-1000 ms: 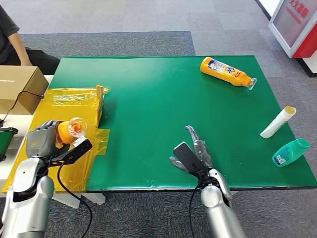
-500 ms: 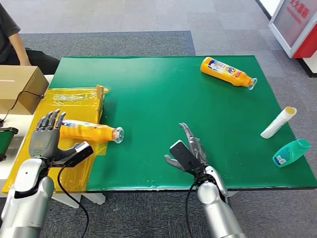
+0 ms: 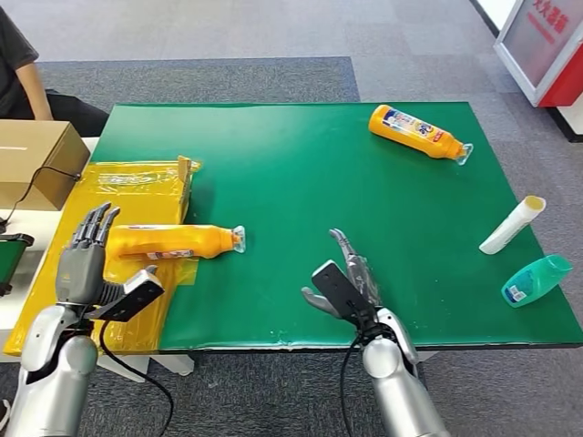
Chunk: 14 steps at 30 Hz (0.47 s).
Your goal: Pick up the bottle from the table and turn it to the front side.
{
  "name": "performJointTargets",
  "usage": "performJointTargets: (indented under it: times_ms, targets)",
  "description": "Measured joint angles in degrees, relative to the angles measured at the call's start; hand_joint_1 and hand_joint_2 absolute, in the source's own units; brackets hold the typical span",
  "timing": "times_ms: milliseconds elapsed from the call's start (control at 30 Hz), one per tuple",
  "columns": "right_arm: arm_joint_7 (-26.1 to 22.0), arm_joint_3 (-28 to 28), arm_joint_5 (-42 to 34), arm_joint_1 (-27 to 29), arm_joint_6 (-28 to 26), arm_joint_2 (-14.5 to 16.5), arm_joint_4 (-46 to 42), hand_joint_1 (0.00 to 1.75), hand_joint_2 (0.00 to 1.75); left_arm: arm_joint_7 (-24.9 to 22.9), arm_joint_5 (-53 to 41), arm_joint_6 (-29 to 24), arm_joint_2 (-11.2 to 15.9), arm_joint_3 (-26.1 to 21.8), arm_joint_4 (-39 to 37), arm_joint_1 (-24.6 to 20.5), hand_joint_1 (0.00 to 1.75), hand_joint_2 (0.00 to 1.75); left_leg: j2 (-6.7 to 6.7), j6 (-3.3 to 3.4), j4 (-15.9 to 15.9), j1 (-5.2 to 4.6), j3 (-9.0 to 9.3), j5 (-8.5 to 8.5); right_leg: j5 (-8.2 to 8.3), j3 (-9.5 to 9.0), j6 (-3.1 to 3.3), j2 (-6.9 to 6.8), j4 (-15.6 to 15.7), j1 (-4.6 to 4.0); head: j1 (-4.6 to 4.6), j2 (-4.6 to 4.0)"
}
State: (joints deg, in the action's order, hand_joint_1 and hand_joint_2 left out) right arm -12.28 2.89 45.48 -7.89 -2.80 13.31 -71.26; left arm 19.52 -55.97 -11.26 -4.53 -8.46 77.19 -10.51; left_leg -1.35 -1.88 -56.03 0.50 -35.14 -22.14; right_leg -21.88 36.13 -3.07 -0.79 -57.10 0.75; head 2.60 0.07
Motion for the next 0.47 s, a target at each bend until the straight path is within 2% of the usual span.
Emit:
performJointTargets:
  times_ms: [67, 167, 267, 367, 467]
  targets:
    - [-0.2, 0.0, -0.3, 0.7, -0.3, 0.0, -0.5, 0.0, 1.75, 4.2, 12.9, 7.0, -1.5, -1.2, 1.3, 1.2, 0.0, 1.75, 0.0, 0.01, 0.0, 0.0, -0.01, -0.02, -0.01, 0.0, -0.01, 0.0, 0.0, 0.01, 0.0, 0.0]
    - [-1.3, 0.0, -1.1, 1.7, -0.4, 0.0, -1.2, 0.0, 1.75, 9.1, 30.9, 20.3, -3.6, -3.6, 1.6, 3.2, 0.0, 1.75, 0.0, -0.01, 0.0, -0.01, -0.01, -0.08, -0.02, 0.0, -0.01, 0.01, 0.0, 0.01, 0.0, 0.0]
    - [-3.1, 0.3, -2.3, 2.3, -0.6, 0.0, -1.5, 0.0, 1.75, 14.1, 42.6, 31.2, -4.7, -5.5, -1.2, 4.9, 0.0, 1.75, 0.0, -0.01, 0.0, 0.0, -0.01, -0.11, -0.07, 0.01, -0.02, 0.01, 0.0, 0.01, 0.01, 0.0]
    - [-4.5, 0.8, -3.6, 2.3, -1.3, 0.0, -1.5, 0.0, 1.75, 18.2, 48.0, 37.3, -4.9, -6.2, -6.5, 6.0, 0.0, 1.75, 0.0, -0.01, 0.0, 0.0, 0.0, -0.11, -0.09, 0.01, -0.02, 0.01, 0.0, 0.0, -0.01, 0.0]
    - [-4.8, 1.3, -4.3, 2.3, -2.0, 0.0, -1.5, 0.0, 1.75, 18.6, 49.9, 38.6, -5.0, -6.5, -10.4, 6.8, 0.0, 1.75, 0.0, -0.01, 0.0, 0.01, 0.0, -0.1, -0.09, 0.02, -0.02, 0.01, 0.0, 0.0, -0.01, 0.0]
